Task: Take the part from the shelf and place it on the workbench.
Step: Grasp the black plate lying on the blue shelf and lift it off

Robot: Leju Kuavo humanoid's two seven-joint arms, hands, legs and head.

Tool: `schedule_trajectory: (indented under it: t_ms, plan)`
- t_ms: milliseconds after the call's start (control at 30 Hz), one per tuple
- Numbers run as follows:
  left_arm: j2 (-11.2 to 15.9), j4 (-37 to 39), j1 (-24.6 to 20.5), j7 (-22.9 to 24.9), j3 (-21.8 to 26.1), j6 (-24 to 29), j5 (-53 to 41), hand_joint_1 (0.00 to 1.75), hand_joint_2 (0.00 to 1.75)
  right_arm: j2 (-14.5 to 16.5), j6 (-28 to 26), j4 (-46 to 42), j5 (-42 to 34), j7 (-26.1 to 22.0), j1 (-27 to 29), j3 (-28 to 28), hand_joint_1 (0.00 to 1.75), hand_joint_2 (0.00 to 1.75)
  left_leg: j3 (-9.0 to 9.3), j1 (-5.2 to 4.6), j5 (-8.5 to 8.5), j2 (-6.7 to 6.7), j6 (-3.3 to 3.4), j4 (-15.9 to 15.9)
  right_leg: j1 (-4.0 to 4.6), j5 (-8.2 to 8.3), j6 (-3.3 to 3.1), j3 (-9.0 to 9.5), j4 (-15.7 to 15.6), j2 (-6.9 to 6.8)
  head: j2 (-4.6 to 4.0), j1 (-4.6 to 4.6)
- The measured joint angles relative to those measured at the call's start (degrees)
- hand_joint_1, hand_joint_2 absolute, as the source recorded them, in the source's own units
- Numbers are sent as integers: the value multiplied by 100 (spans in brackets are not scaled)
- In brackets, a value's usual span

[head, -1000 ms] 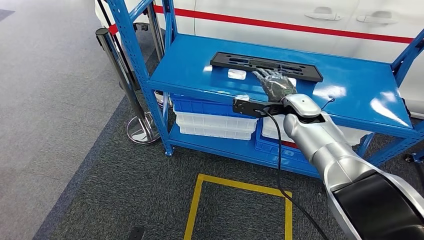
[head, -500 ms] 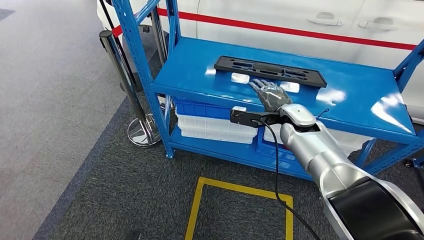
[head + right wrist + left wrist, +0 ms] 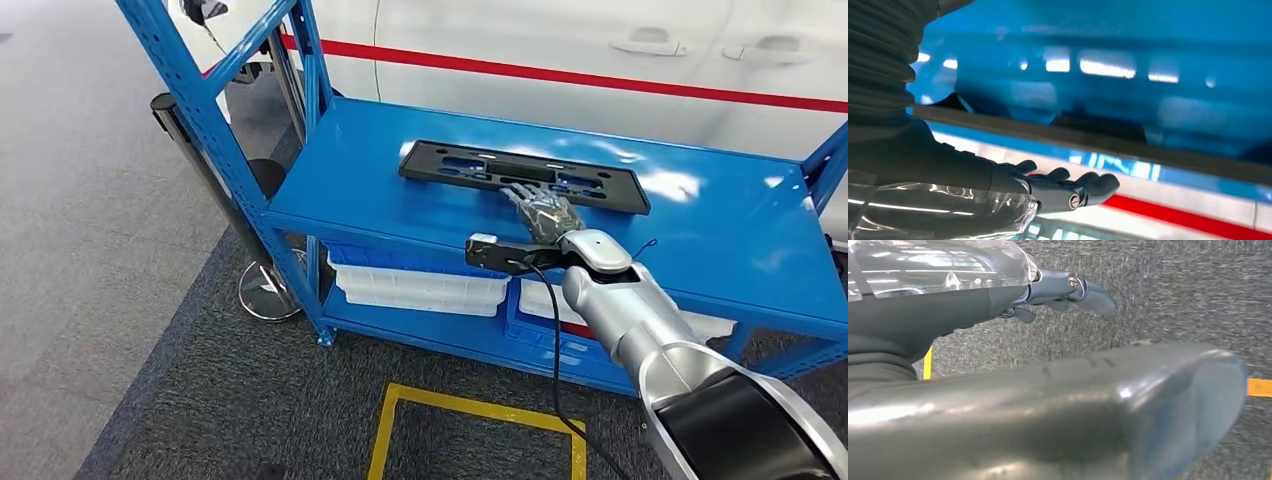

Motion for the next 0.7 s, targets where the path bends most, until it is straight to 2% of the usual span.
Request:
schedule_trajectory:
  t_ms: [33, 67, 100, 167, 200, 233, 267, 300, 333, 367, 400, 433, 467, 533, 567, 600, 633, 667, 700]
  plan:
    - [0, 1, 25, 2, 0, -2, -1, 0, 0, 5, 3, 7, -1, -1, 20, 1, 0, 175, -178, 10, -206, 1, -13, -88, -10, -102, 11, 175, -46, 8, 0, 0]
    - [0, 1, 53, 3, 0, -7, -1, 0, 0, 13, 9, 9, -2, -3, 25, 1, 0, 175, -316, 23, -246, 2, -25, -298, -20, -212, 26, 348, -78, 17, 0, 0]
    - [0, 2, 82, 4, 0, -11, -2, 0, 0, 22, 17, 11, -3, -9, 30, 1, 0, 175, -418, 39, -12, 5, -35, -609, -29, -331, 46, 515, -100, 25, 0, 0]
    - [-3, 3, 149, 4, 0, -22, -2, 0, 0, 39, 42, 35, -6, -23, 77, 1, 0, 175, -533, 55, 1159, 42, -23, -1335, -23, -596, 109, 818, -111, 45, 0, 1]
    - [-5, 4, 172, 2, 0, -25, -3, 0, 0, 50, 52, 45, -6, -28, 101, 2, 0, 175, -555, 41, 1620, 54, 4, -1537, -13, -737, 152, 942, -117, 50, -1, 3]
    - [-9, 4, 180, -2, 0, -26, -2, 0, 0, 59, 58, 40, -6, -30, 107, 3, 0, 175, -554, 28, 1863, 62, 49, -1611, -9, -831, 201, 1040, -98, 60, 0, 4]
    - [-13, 4, 159, -5, 0, -31, -2, 0, 0, 78, 56, 21, -6, -37, 78, 3, 0, 175, -527, 7, 1800, 61, 101, -1550, -17, -850, 247, 1062, -3, 66, 1, 6]
    - [-15, 4, 126, -10, 0, -38, -1, 0, 0, 91, 52, -7, -6, -47, 23, 4, 0, 175, -478, -3, 1699, 49, 151, -1511, -34, -778, 286, 1000, 207, 65, 1, 8]
    - [-17, 4, 92, -13, 1, -46, 2, 0, 0, 104, 46, -33, -8, -60, -36, 4, 0, 175, -399, -5, 1621, 47, 204, -1502, -52, -624, 314, 845, 555, 61, 1, 8]
    - [-17, 4, 60, -16, 1, -54, 1, 0, 0, 115, 44, -45, -10, -78, -80, 4, 0, 175, -299, -14, 1552, 44, 246, -1515, -61, -495, 328, 602, 981, 52, 1, 9]
    - [-17, 4, 41, -19, 2, -57, -1, 0, 0, 118, 45, -50, -12, -95, -92, 6, 0, 175, -184, -17, 1481, 38, 280, -1538, -59, -470, 335, 327, 1390, 41, 1, 9]
    - [-17, 4, 34, -20, 2, -57, -3, 0, 0, 119, 45, -49, -14, -107, -76, 8, 0, 175, -66, -26, 1399, 26, 299, -1560, -44, -582, 330, 55, 1704, 30, 1, 8]
    - [-19, 4, 32, -21, 2, -61, -1, 0, 0, 119, 45, -46, -15, -119, -46, 10, 0, 175, 53, -33, 1312, 8, 309, -1579, -26, -835, 320, -201, 1885, 27, 1, 8]
    - [-22, 4, 44, -6, 2, -85, 11, 0, 0, 117, 44, -43, -14, -141, 12, 14, 0, 175, 290, -57, 1125, -42, 320, -1603, 35, -1396, 268, -604, 1867, 27, 1, 8]
    - [-24, 4, 51, 11, 2, -101, 19, 0, 0, 116, 44, -39, -15, -160, 31, 15, 0, 175, 405, -78, 1032, -65, 326, -1608, 74, -1492, 218, -744, 1695, 26, 0, 9]
    - [-23, 4, 58, 30, 2, -113, 22, 0, 0, 113, 44, -36, -18, -187, 48, 16, 0, 175, 516, -103, 940, -82, 336, -1611, 122, -1342, 143, -844, 1426, 26, 0, 9]
    - [-30, 4, 72, 45, 2, -119, 23, 0, 0, 109, 45, -31, -22, -214, 71, 17, 0, 175, 597, -118, 852, -95, 347, -1617, 184, -896, 41, -904, 1071, 26, 0, 9]
    - [-48, 6, 81, 58, 3, -122, 24, 0, 0, 104, 45, -23, -29, -240, 104, 17, 0, 175, 675, -143, 765, -106, 345, -1604, 255, -297, -61, -943, 711, 56, 1, 4]
    - [-70, 9, 86, 66, 3, -124, 27, 0, 0, 101, 49, -14, -34, -259, 139, 19, 0, 175, 727, -152, 683, -115, 333, -1597, 312, 218, -136, -952, 446, 82, 0, 3]
